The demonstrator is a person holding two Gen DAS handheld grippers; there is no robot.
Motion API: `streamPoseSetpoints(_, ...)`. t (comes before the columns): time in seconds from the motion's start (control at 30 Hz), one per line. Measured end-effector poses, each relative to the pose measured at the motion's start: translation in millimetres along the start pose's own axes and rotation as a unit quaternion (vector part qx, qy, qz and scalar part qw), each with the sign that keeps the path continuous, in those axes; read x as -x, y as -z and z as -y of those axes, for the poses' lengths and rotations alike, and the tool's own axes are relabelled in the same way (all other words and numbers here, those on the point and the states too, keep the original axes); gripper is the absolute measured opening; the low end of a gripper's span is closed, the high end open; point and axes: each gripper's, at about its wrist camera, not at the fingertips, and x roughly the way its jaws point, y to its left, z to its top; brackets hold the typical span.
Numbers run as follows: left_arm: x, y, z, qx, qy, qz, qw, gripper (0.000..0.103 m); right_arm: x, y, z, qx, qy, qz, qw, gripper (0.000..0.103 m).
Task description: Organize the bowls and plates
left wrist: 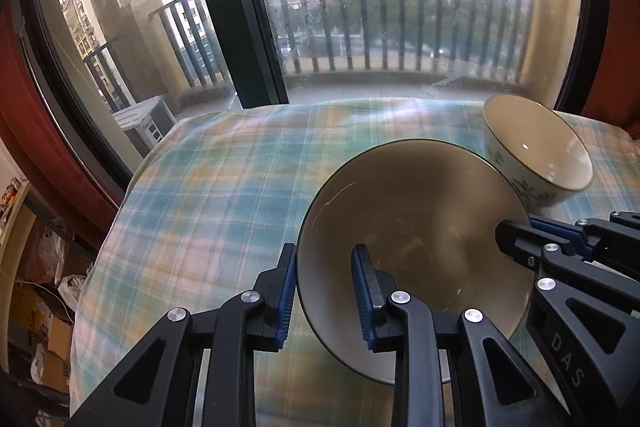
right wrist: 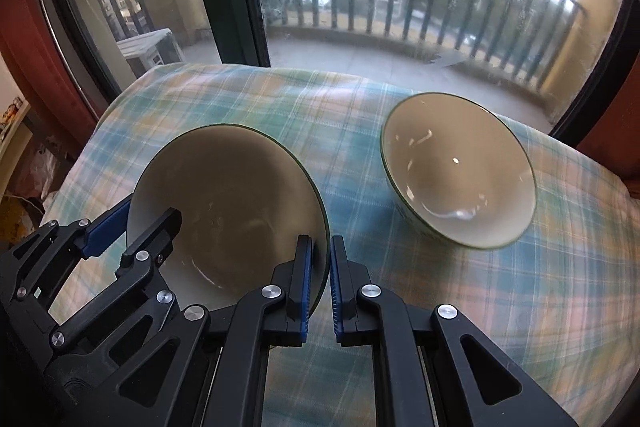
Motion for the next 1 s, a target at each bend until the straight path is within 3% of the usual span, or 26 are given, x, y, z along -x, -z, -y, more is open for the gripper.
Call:
streamPoseSetpoints(0.23, 11, 9, 7, 0.007, 0.016, -0.016, 0.9997, 0.026, 20, 20, 10, 0.004, -0.005, -0.001, 1.0, 0.011)
streamPoseSetpoints(0.47, 34, 16, 27, -0.014, 0.013, 0.003, 0.9998, 0.026, 34, 35, 24, -0.002, 0.001, -0.001, 1.0, 0.011)
streamPoseSetpoints(1.0, 69, 36, 61, -0.032, 0.031, 0.003, 0.999, 0.026, 91, 69, 54, 0.01, 0.0, 0.03, 0.999, 0.011)
